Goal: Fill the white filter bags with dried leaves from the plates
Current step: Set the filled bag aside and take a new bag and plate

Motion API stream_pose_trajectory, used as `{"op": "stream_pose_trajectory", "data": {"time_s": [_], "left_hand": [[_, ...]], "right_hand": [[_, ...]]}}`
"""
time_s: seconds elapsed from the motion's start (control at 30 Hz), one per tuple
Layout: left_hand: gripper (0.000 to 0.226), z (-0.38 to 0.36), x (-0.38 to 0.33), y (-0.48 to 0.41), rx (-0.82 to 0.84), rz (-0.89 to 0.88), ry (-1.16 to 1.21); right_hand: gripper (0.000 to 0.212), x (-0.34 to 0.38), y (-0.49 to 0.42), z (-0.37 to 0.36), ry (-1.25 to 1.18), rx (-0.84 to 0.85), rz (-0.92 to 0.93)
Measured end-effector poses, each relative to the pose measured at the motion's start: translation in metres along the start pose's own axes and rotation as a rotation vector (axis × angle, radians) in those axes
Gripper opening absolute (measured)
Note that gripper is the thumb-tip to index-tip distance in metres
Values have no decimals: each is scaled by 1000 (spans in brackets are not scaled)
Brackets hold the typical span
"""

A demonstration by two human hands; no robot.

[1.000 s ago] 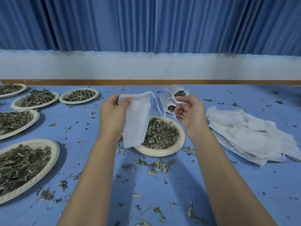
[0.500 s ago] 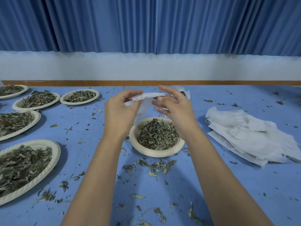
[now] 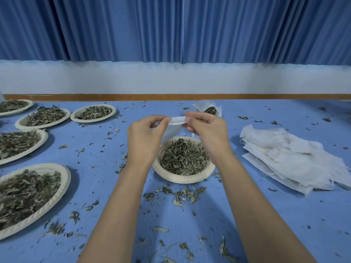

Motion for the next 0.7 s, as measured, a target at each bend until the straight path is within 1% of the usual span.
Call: {"op": "stream_pose_trajectory", "data": {"time_s": [0.07,0.17,0.23,0.3,0.4,0.47,0.5,0.57,0.6,0.67,0.7], "left_hand": [[13,-1,-2,1,-22,-52,-73],[14,-9,-10,7,-5,-191,-271],[15,-18,-12,11,37,-266,-380],[19,-23,-13,14,51,-303,-471],[25,-23,-11,14,-20,-271,-581],[24,-17,-6,12,-93,-195,-630],[21,-12,-2,11,-128,-145,-618],[17,-4,9,9,-148,-16,-487],[14,-2,19,7,-128,85,-337],[5,-9,46,6,-47,391,157],[5,-20,55,10,11,548,409]], "right_hand": [[8,-2,1,2,110,-19,5],[7,0,2,6,364,-47,52],[9,4,3,8,463,-75,92],[11,7,2,11,526,-94,112],[11,7,2,10,586,-80,120],[13,5,3,8,622,-63,132],[14,4,4,6,637,-55,139],[13,1,5,8,637,-75,152],[11,0,5,12,621,-104,147],[10,-8,6,21,559,-161,102],[10,-13,6,24,514,-172,66]]}}
Point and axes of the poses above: each hand's wrist, its own y-axis away from the middle knuckle, its own z-axis out of the back of the hand, x = y × z, the point moved 10 cm from there along -y, towards the middle knuckle, and after that the axes turned 8 degrees about z, right-handed, at the moved point
